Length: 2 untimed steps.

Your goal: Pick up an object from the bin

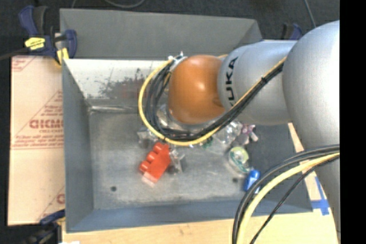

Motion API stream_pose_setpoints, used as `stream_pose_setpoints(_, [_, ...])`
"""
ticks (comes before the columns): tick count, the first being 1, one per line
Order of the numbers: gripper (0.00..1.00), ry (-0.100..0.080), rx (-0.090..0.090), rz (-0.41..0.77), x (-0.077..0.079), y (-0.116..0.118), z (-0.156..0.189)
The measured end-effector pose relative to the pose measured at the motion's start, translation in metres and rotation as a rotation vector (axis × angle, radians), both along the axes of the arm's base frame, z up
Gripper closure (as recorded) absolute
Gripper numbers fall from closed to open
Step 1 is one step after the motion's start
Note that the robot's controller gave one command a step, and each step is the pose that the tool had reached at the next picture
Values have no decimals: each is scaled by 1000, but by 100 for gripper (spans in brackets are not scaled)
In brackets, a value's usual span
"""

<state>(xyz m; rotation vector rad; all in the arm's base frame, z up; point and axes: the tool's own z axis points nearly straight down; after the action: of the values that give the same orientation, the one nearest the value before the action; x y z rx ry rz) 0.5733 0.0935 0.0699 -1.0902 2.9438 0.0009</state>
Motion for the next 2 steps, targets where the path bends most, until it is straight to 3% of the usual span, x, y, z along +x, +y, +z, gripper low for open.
stream_pose_setpoints(1, [100,1,0,-2,0,0,0])
stream_pose_setpoints(2, [100,-7,-1,-9,3,-1,54])
